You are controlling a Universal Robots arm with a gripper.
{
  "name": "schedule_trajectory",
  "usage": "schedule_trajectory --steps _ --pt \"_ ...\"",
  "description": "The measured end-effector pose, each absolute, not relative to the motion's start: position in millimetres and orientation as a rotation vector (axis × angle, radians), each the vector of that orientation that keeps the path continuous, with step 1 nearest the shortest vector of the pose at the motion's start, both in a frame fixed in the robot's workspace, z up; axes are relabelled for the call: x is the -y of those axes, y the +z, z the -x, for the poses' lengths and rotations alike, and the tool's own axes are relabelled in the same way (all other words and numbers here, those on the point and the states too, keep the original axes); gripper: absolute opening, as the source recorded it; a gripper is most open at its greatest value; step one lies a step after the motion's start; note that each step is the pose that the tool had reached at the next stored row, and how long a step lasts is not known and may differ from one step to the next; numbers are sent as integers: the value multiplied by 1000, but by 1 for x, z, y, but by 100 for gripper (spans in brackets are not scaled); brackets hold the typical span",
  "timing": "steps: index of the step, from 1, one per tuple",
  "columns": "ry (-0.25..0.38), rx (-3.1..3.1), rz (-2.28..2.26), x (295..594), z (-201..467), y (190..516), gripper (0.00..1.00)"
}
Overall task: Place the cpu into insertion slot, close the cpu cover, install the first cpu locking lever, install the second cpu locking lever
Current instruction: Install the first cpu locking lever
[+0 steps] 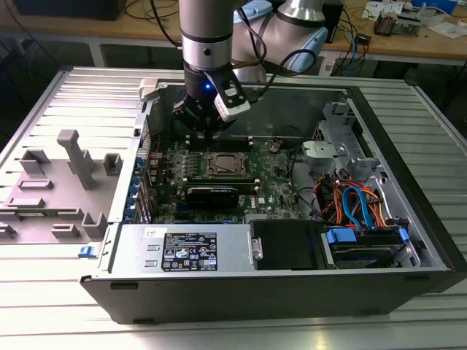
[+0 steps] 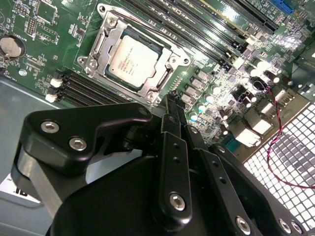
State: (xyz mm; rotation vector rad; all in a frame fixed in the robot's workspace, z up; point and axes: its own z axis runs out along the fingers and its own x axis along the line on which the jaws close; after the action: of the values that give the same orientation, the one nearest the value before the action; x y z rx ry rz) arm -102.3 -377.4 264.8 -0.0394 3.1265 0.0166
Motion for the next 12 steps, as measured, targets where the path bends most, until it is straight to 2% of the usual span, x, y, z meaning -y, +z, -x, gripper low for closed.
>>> schedule_trajectory --steps 12 --pt "17 -3124 126 377 117 265 11"
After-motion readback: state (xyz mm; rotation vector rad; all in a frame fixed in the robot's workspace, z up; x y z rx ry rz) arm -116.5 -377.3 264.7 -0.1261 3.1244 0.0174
